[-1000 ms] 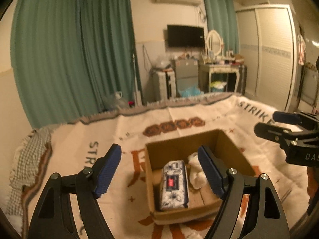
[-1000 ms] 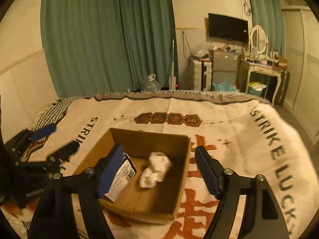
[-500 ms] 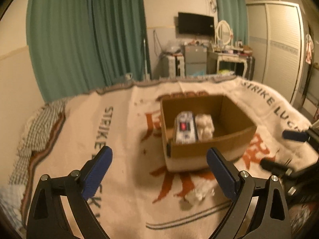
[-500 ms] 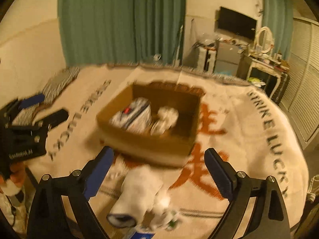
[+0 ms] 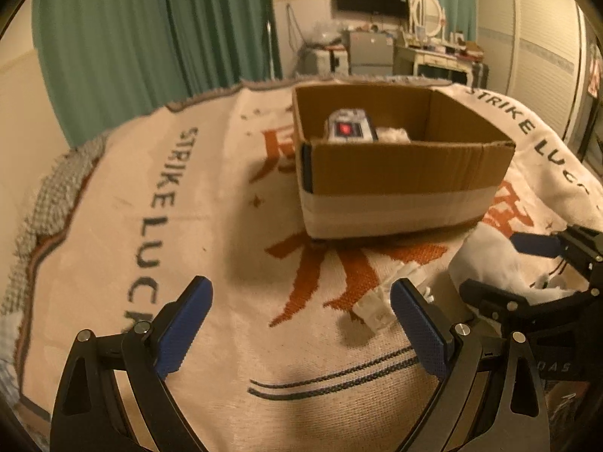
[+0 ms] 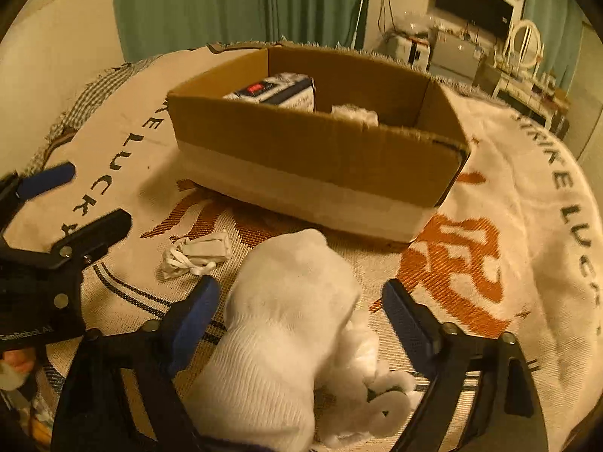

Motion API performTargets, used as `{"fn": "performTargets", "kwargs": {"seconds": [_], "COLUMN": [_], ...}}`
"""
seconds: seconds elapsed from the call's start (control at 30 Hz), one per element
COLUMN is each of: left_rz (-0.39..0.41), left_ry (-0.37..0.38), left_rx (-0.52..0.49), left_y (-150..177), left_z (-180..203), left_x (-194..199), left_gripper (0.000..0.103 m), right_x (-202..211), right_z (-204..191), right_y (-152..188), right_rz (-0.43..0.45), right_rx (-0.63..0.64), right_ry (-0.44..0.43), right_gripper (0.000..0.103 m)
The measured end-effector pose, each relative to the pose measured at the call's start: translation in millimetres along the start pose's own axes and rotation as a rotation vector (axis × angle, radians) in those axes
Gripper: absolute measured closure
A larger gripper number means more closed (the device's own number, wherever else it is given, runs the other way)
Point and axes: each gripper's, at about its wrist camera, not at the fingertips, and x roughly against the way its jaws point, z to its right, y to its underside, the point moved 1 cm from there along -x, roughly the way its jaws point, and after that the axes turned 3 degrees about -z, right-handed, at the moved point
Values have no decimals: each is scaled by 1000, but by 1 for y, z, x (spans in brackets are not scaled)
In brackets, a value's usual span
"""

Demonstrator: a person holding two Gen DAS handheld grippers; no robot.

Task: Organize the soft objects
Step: 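Lower the right tool onto the white sock and close it, then grasp the white glove with the left tool while the right tool carries the sock, both into box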

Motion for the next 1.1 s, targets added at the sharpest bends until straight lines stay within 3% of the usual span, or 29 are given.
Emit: {"fn": "performTargets", "kwargs": {"seconds": [0.23,0.6,0.7,0.77,0.83,0.97,1.1], "left_rz": [-66,-145,-172,-174,-169,-156,-136], "left_ry": [57,169,187,203,236,226,223], "left_rx": [-22,-27,-37,-35,-35,-75,-92], "left_y": [8,0,0,2,4,8,9], "left_z": [8,38,43,44,44,49,51], "left_x": [-17,-45,-54,-56,-52,-43,-31], "left_gripper": [7,9,30,35,59,74,74], "right_x": [-2,26,24,24,22,24,28], "right_z": [11,27,26,27,26,25,27], "right_y": [1,-15,-15,-14,-13,-12,-11], "right_rz": [-25,72,70,65,63,64,67], "right_rx": [-15,-43,-39,-36,-32,-30,-43], "right_ry": [-83,-74,-72,-74,-73,-66,-53], "right_gripper": [52,55,55,55,55,55,55]}}
